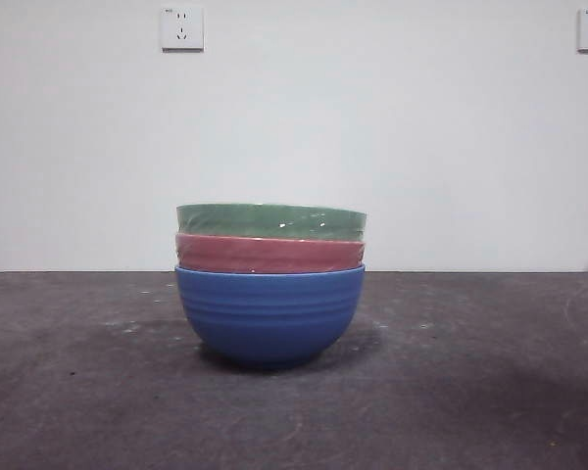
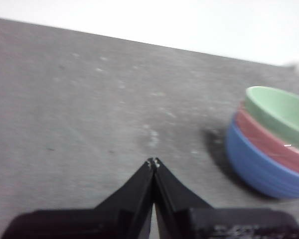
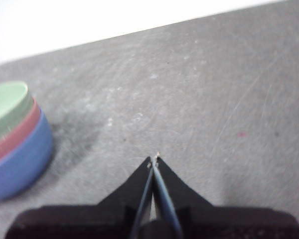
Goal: Pick up the green bowl on the top,put the green bowl on the left,pick up the red bowl in the middle,put the red bowl on the right
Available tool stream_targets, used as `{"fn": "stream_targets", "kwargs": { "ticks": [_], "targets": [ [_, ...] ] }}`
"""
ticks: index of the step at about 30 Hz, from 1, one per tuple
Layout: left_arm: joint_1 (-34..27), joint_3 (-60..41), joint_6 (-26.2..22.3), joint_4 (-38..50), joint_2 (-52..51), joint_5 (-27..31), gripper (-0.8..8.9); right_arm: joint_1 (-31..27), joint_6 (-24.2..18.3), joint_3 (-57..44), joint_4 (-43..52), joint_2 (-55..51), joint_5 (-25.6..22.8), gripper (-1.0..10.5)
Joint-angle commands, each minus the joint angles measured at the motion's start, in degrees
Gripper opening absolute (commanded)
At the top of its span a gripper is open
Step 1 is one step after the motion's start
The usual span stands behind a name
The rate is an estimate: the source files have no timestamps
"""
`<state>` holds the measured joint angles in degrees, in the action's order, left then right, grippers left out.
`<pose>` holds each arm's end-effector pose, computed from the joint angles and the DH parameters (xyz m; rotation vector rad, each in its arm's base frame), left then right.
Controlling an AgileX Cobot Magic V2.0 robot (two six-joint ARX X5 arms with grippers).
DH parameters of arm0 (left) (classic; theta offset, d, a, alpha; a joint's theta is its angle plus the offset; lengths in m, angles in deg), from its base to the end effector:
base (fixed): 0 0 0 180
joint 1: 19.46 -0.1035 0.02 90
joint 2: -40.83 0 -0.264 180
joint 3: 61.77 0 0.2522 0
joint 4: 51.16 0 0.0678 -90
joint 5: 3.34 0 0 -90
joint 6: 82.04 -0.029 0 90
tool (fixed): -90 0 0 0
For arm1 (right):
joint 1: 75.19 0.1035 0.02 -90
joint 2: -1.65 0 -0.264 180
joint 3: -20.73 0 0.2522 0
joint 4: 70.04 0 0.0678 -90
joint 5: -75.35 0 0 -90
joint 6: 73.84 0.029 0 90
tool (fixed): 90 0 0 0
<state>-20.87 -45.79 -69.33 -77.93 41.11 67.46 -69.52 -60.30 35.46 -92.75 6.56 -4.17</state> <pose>0.0924 -0.0073 0.1548 -0.2541 0.2245 -0.2873 0.0984 0.0151 0.1476 0.2432 0.2577 0.2528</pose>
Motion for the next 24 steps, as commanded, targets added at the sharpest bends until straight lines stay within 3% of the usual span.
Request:
{"fn": "stream_targets", "kwargs": {
  "ticks": [1, 7, 10, 14, 18, 24],
  "targets": [
    [-0.2, -0.9, 4.2, 0.2, -0.1, -2.0, -0.04, 0.0, 8.8, -0.5, 0.4, 0.0, 0.0, 0.0],
    [-0.2, -0.4, 11.7, 3.3, -0.1, -1.8, -0.06, 0.0, 11.1, -0.5, 0.3, 0.0, -0.1, 0.0],
    [-0.2, 1.2, 12.9, 3.5, 0.0, -1.8, -0.06, 0.0, 11.2, -0.5, 0.2, 0.0, -0.1, 0.0],
    [-0.2, 5.0, 12.8, 2.6, 1.2, -1.8, -0.06, 0.0, 15.2, 0.0, 1.1, 0.0, 0.7, 0.0],
    [-0.2, 11.2, 12.4, 0.5, 6.5, -1.8, -0.06, 0.0, 15.6, 3.5, 1.1, 0.0, 3.0, -0.1],
    [-0.1, 22.4, 5.8, -2.0, 20.3, -2.4, -0.06, 0.0, 15.1, 13.4, -2.0, 4.0, 2.5, -0.1]
  ]
}}
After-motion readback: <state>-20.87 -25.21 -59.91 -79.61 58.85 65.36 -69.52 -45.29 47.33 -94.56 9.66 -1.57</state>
